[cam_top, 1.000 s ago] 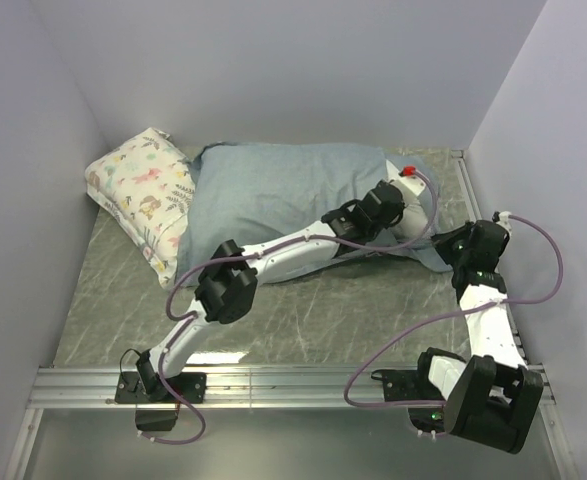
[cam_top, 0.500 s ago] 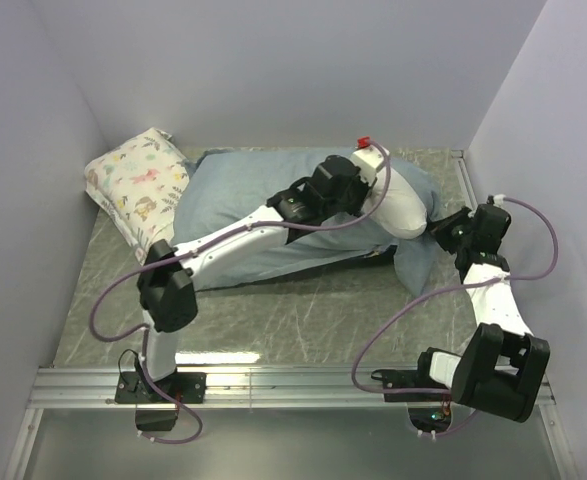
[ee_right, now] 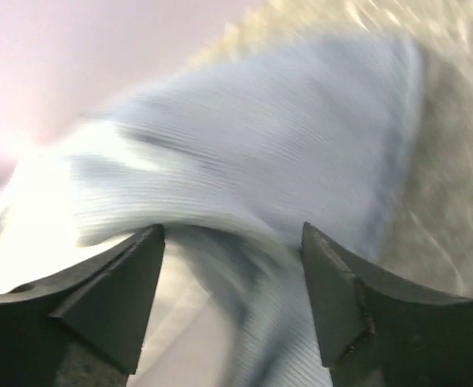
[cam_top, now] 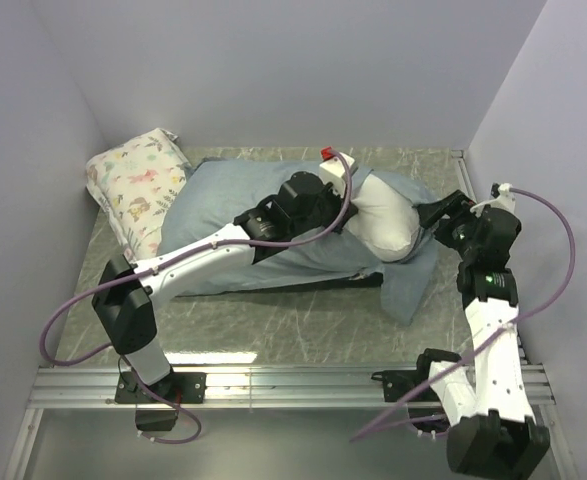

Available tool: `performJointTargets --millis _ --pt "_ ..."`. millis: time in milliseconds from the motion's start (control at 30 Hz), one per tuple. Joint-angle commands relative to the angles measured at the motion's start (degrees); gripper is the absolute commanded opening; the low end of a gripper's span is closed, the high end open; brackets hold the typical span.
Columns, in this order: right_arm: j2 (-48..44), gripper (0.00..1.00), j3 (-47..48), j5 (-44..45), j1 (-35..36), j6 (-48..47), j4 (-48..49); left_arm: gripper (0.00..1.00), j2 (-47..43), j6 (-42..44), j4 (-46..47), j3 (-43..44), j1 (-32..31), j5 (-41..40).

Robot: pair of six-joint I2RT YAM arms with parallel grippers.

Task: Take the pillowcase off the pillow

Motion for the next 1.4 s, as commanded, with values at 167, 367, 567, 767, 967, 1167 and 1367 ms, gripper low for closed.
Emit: performJointTargets --millis 167,367,567,767,967,1167,1367 --pt "-2.16 0.82 4.22 6.79 9.49 -6.08 -2.2 0.0 -5.06 -3.67 2.17 -3.45 -2.33 -4.32" --pt "1.45 0.79 1.77 9.0 11.7 -7.4 -4.15 0.0 -7.52 -4.99 2.17 -6.61 -4.44 -6.17" --pt "6.72 0.18 0.18 16.81 11.79 -6.26 -4.67 0.0 -9.98 -7.19 1.64 -11.44 -8.39 -8.19" --pt "14.72 0.05 3.6 26.05 10.39 -2.93 -4.06 0.0 -16.91 -11.06 -0.11 -18.91 -11.74 -13.46" --pt "23.51 0.01 2.73 20.88 2.65 1.29 3.57 0.01 -29.12 -13.34 1.03 -25.24 -12.27 -16.97" --pt "29.75 0.01 3.87 8.32 0.27 3.76 9.29 0.01 -36.96 -12.47 3.91 -25.87 -12.53 -20.5" --pt "31.08 0.03 1.68 -7.33 0.36 7.53 17.29 0.01 -33.55 -9.39 7.97 -18.49 -12.53 -25.15"
